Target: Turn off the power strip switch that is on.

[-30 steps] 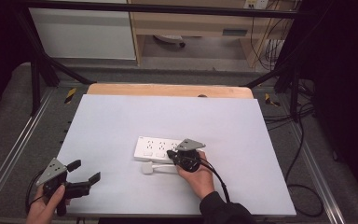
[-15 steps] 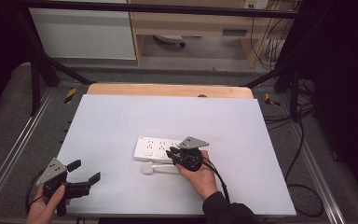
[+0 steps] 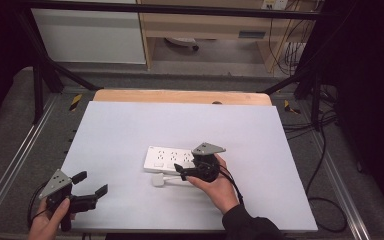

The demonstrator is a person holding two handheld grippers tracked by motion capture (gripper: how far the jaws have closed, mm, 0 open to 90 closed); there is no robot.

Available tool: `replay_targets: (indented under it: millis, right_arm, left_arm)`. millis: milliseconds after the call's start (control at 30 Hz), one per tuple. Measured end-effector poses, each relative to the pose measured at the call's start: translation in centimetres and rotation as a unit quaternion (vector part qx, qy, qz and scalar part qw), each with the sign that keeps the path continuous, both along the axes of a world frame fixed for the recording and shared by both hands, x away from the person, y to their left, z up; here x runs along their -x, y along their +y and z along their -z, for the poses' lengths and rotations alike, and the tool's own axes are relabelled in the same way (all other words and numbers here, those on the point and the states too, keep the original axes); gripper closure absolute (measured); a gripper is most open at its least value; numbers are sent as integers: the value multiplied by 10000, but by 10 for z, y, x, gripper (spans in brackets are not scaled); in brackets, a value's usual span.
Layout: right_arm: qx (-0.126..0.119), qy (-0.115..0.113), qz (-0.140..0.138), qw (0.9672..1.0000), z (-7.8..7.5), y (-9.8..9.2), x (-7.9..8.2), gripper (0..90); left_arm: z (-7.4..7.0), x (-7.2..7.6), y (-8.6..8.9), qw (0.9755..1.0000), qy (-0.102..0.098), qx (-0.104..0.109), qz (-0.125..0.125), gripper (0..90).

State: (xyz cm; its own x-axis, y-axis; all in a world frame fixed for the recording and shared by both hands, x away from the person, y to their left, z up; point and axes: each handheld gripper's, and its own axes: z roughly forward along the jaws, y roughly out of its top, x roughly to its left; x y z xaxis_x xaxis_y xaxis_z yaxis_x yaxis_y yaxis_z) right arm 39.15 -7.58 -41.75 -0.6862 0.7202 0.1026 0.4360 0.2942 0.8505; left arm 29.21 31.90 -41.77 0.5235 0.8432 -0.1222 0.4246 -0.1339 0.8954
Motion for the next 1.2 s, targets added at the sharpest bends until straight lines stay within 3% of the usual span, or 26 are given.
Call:
replay_targets:
  millis: [133,300,1200]
  right_arm:
    - [4,37,18,10000,-3,-1,-1,83]
    - [1,18,-46,10000,-7,-3,-2,42]
    - [-332,-468,349,9977,-36,-49,-1,22]
  left_arm:
    - [0,0,0,10000,1,2,-3,62]
    - [0,0,0,10000,3,2,-2,62]
    - [0,0,0,10000,16,5,7,62]
